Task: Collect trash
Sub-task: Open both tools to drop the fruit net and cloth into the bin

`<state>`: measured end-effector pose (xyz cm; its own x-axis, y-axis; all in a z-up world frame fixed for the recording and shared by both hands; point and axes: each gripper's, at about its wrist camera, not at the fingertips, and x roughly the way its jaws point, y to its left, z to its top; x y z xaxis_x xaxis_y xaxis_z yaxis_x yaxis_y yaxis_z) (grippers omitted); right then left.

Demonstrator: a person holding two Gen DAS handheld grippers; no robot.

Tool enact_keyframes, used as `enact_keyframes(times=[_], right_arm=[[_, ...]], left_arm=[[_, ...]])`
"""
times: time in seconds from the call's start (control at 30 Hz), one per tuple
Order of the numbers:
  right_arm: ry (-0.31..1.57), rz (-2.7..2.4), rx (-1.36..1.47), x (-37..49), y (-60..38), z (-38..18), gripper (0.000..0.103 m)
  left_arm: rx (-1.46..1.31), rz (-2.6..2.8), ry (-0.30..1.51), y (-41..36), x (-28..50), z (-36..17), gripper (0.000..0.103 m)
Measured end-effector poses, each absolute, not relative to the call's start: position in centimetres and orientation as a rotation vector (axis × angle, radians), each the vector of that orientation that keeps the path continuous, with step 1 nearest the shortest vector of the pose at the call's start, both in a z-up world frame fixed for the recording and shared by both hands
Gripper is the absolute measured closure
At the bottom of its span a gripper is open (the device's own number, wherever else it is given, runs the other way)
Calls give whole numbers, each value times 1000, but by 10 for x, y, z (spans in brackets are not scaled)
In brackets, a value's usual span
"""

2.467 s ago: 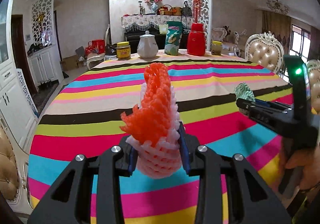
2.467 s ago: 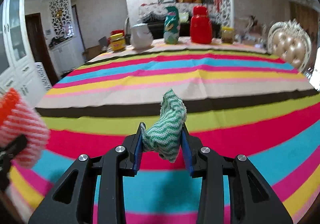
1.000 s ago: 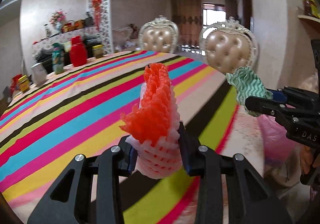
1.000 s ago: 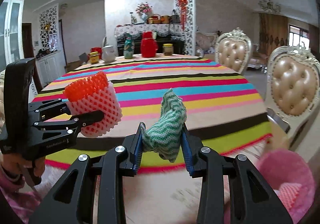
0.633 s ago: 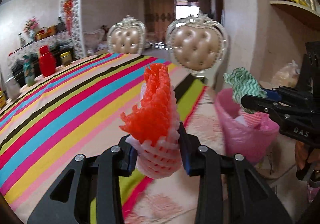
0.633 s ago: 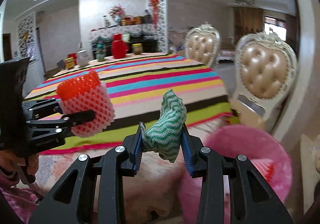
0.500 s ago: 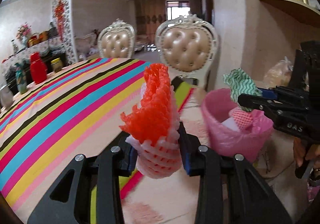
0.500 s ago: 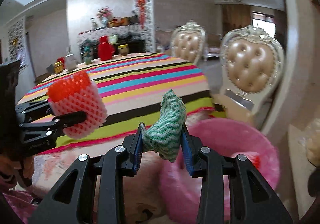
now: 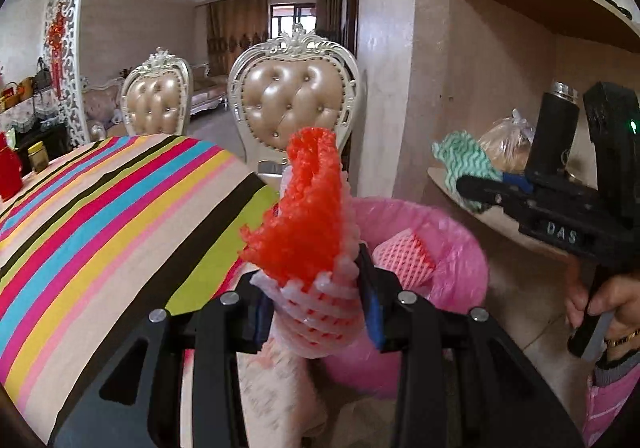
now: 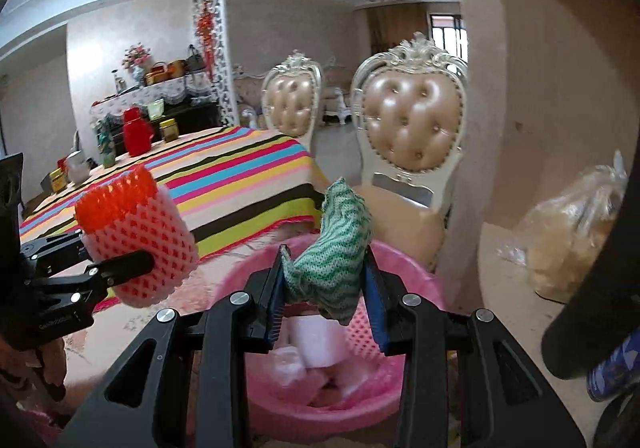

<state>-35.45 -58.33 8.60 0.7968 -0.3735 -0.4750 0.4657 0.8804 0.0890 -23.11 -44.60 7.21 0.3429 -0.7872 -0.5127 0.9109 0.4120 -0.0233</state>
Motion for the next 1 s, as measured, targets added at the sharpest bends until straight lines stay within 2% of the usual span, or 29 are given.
enact_keyframes(times=[0.4, 0.87, 0.93, 0.97, 1.0], right_arm=[[495, -451, 265, -347, -608, 70, 66], [519, -445, 324, -333, -623, 53, 64], [517, -447, 337, -332, -623, 51, 54], [515, -458, 351, -331, -625, 50, 39], [507, -470, 374, -331, -627, 50, 25]], left_arm=[[332, -1180, 550, -513, -225, 48, 63], [345, -1175, 590, -533, -210, 29, 58], [339, -1192, 595, -532, -205, 27, 46], [341, -1199, 591, -531, -204, 27, 31], [344, -1194, 575, -528, -202, 28, 22]])
